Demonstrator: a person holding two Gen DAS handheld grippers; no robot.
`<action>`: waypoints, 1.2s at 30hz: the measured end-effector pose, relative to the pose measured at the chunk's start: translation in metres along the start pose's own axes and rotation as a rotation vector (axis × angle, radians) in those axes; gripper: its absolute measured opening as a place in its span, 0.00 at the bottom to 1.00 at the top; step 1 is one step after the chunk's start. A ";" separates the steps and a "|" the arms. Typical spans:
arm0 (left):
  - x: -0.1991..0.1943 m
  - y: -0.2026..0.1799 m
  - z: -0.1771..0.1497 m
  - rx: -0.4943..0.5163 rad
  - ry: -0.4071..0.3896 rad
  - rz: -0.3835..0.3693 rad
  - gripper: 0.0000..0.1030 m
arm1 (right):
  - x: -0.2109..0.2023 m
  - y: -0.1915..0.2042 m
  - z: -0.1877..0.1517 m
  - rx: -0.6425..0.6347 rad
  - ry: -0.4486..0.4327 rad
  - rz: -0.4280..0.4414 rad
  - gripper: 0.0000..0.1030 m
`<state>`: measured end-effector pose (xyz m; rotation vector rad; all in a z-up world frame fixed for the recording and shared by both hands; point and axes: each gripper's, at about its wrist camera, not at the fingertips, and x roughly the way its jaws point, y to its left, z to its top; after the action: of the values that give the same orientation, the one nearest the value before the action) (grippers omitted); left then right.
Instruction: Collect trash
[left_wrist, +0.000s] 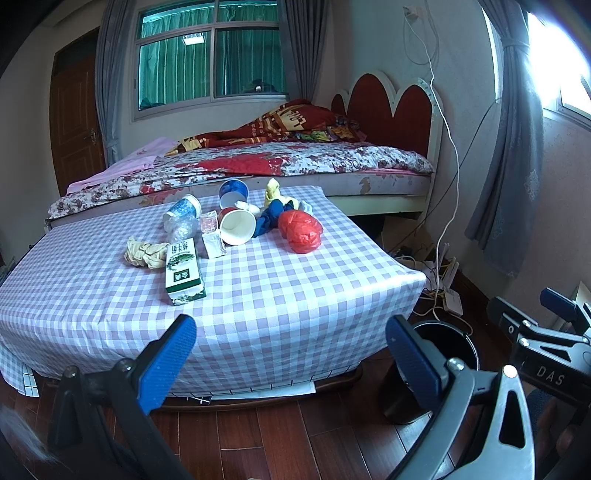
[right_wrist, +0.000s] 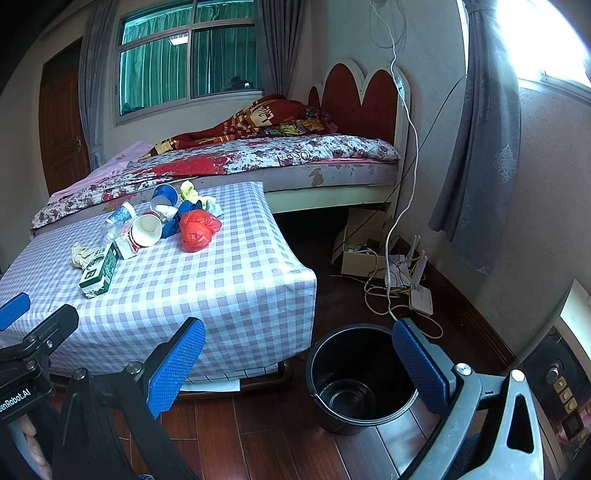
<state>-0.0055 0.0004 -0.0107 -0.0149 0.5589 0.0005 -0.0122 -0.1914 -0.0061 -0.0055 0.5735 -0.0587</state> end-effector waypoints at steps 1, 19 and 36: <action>0.000 0.000 0.000 0.000 0.000 0.000 0.99 | 0.000 0.000 0.000 0.000 0.000 0.000 0.99; 0.003 -0.002 0.000 -0.001 0.007 0.006 0.99 | 0.000 0.000 0.000 -0.001 0.002 0.000 0.99; 0.055 0.064 0.009 -0.052 0.036 0.141 0.99 | 0.065 0.038 0.009 -0.079 0.052 0.164 0.99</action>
<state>0.0455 0.0640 -0.0326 -0.0264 0.5952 0.1521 0.0492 -0.1576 -0.0346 -0.0339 0.6260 0.1240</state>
